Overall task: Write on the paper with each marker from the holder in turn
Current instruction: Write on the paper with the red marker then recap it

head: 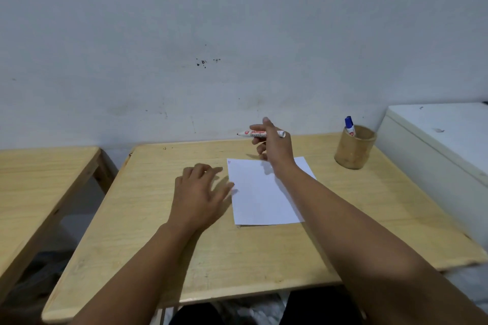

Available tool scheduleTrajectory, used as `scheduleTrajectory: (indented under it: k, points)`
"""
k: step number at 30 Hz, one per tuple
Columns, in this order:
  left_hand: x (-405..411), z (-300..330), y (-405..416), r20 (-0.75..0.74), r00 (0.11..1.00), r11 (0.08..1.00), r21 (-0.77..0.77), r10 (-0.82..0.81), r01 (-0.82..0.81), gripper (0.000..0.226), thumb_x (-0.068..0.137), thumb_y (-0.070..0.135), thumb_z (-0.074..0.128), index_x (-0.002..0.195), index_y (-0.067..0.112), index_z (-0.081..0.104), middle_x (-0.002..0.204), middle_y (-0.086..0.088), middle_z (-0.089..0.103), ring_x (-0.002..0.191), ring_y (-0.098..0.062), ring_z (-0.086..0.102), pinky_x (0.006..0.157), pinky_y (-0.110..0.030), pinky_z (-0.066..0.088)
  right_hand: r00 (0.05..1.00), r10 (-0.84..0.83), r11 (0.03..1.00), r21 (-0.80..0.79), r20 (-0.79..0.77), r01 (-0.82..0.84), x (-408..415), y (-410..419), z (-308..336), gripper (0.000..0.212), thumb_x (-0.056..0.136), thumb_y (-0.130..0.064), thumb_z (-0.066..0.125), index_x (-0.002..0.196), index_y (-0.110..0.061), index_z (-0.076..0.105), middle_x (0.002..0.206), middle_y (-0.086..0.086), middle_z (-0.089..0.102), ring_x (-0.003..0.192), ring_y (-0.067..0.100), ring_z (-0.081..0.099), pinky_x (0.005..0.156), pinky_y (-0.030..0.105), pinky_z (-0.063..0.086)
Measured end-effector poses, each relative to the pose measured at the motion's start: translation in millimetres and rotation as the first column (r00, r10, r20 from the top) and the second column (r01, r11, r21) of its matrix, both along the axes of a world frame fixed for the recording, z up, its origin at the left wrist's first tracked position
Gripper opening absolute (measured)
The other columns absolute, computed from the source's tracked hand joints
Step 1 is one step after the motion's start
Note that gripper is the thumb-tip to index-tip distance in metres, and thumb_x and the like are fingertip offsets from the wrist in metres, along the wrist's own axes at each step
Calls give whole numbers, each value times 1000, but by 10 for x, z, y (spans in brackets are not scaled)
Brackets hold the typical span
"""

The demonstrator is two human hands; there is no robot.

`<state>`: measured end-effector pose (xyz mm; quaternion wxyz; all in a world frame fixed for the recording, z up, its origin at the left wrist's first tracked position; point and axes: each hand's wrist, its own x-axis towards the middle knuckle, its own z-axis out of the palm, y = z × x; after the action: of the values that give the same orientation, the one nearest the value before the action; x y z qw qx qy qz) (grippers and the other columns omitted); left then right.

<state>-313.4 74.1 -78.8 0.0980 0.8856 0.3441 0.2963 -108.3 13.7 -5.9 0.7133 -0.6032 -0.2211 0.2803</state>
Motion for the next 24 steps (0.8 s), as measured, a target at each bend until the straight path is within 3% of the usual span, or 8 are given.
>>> scheduleTrajectory:
  k: [2,4,7,9,12,14,18,24]
  points:
    - [26,29,90,40,988,988,-26,151,-150,43,90,51,64,128,31,65,120,5,61,110,-23,54,89,-43,46,999,-29,1000,-8,24,29,47,-97,-16,20,100,-30,69,97,-12,76,71,4,72,48,14,47,50,23,39]
    - [35,33,210,-12,981,972,-138,192,-192,37,96,42,59,128,26,68,121,-2,64,110,-29,58,89,-45,50,999,-5,1000,-29,35,6,86,-208,-39,12,95,-28,77,93,-17,74,80,7,80,52,12,54,51,21,43]
    - [13,24,333,-47,984,957,-227,174,-180,32,100,32,56,123,18,73,114,-4,70,105,-28,64,89,-42,53,997,73,995,-74,5,-72,138,-383,-59,14,91,-23,84,101,-15,80,99,13,84,57,9,59,52,20,45]
    - [33,109,329,58,977,920,-353,205,-172,28,98,26,62,119,14,75,111,-2,73,104,-23,67,90,-36,52,993,114,987,-115,5,-113,159,-494,-76,22,88,-16,86,108,-10,80,101,14,84,59,10,61,52,21,44]
    - [147,374,277,303,900,727,-686,313,-21,19,94,17,68,109,8,75,97,3,74,94,-15,66,88,-31,52,979,166,971,-196,117,-141,149,-624,-92,29,88,-7,84,116,-10,80,86,4,78,57,10,59,50,22,42]
    - [237,545,243,429,827,579,-799,364,160,21,94,19,69,109,5,76,93,1,75,87,-15,66,87,-35,57,955,209,965,-201,212,-167,117,-698,-82,27,90,-7,81,116,-12,81,81,-5,73,57,8,56,50,20,42]
    - [366,829,56,524,755,431,-831,394,352,19,95,21,70,107,7,76,98,-4,75,87,-16,67,80,-31,56,927,220,972,-153,304,-181,24,-835,9,21,91,-5,79,112,-10,83,75,-8,71,51,1,52,49,17,40]
    - [478,1091,-251,547,760,421,-817,351,394,14,95,18,69,100,8,77,93,-4,75,88,-18,66,83,-33,57,925,161,986,-99,343,-135,-5,-1021,169,24,91,-2,79,114,-6,82,75,-3,70,47,-1,50,47,15,39]
